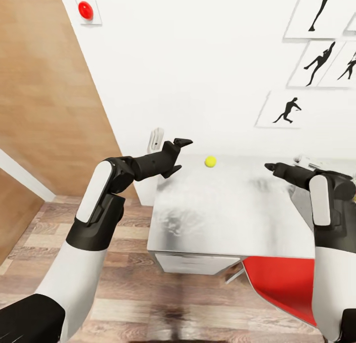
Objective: Put all the toys in the child's room - the three board games (two on the bed and one on the table), the two jigsaw puzzles on the table, and the tennis ball on the table - inside the toy box on the table in the child's room.
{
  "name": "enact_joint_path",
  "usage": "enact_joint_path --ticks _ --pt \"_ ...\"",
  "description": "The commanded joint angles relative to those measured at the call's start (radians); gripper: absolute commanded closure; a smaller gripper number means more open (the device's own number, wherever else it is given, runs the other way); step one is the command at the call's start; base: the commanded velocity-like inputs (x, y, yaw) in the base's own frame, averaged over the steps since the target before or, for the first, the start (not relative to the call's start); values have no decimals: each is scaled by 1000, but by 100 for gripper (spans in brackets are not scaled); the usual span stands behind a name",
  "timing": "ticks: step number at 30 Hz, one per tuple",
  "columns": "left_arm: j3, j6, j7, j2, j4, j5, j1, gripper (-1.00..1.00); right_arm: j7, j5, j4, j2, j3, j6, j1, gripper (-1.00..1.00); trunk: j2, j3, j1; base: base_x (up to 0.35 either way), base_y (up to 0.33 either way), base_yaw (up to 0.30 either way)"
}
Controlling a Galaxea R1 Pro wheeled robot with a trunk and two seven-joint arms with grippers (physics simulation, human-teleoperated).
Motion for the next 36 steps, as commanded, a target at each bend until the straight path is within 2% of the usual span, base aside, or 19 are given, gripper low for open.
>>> enact_joint_path --ticks 1,5,8,10,13,17,19,20,22,23,24,25,27,28,30,31,33,34,36 --pt "1 2 8 1 -1 6 -1 -100 -21 -10 -1 18 20 3 -1 -100 -2 -2 1 1 1 -42" --pt "2 2 10 9 0 6 -1 -100 -75 -9 0 74 63 2 -8 -100 -2 -2 1 1 1 -29" --pt "2 2 10 14 0 6 -1 -100 -99 -10 1 93 73 2 -14 -100 -2 -2 1 0 0 -19" --pt "2 1 11 30 1 6 -1 -100 -147 -10 4 131 92 2 -34 -100 -2 -2 1 0 0 -12" --pt "3 1 11 52 0 6 -1 -100 -186 -10 12 160 111 2 -60 -100 -2 -2 1 0 0 -9" --pt "3 1 11 83 0 6 -1 -100 -211 -11 19 179 136 2 -83 -100 -2 -2 1 0 0 -5" --pt "5 1 10 126 0 6 -1 -100 -228 -11 23 192 173 2 -102 -100 -2 -2 1 0 0 -3" --pt "5 1 10 126 0 6 -1 -100 -228 -11 23 192 173 2 -102 -100 -2 -2 1 0 0 -3" --pt "7 1 9 178 0 7 -1 -100 -239 -11 26 201 216 -1 -115 -100 -2 -2 1 0 0 -2" --pt "7 1 9 178 0 7 -1 -100 -239 -11 26 201 216 -1 -115 -100 -2 -2 1 0 0 -2" --pt "8 0 8 205 0 8 -1 -100 -243 -11 27 204 238 -5 -120 -100 -2 -2 1 0 0 -1" --pt "8 0 8 205 0 8 -1 -100 -243 -11 27 204 238 -5 -120 -100 -2 -2 1 0 0 -1" --pt "10 0 7 256 0 18 -1 -100 -248 -13 27 209 273 -21 -127 -100 -2 -2 1 0 0 -1" --pt "10 0 7 256 0 18 -1 -100 -248 -13 27 209 273 -21 -127 -100 -2 -2 1 0 0 0" --pt "13 0 6 302 -1 38 -1 -100 -252 -15 20 212 297 -44 -131 -100 -2 -2 1 0 0 0" --pt "13 0 6 302 -1 38 -1 -100 -252 -15 20 212 297 -44 -131 -100 -2 -2 1 0 0 0" --pt "14 -1 6 340 -1 66 -1 -100 -254 -17 14 214 312 -61 -134 -100 -2 -2 1 0 0 0" --pt "14 -1 6 340 -1 66 -1 -100 -254 -17 14 214 312 -61 -134 -100 -2 -2 1 0 0 0" --pt "16 -1 6 369 -1 93 -1 -100 -256 -18 9 215 321 -72 -136 -100 -2 -2 1 0 0 13"
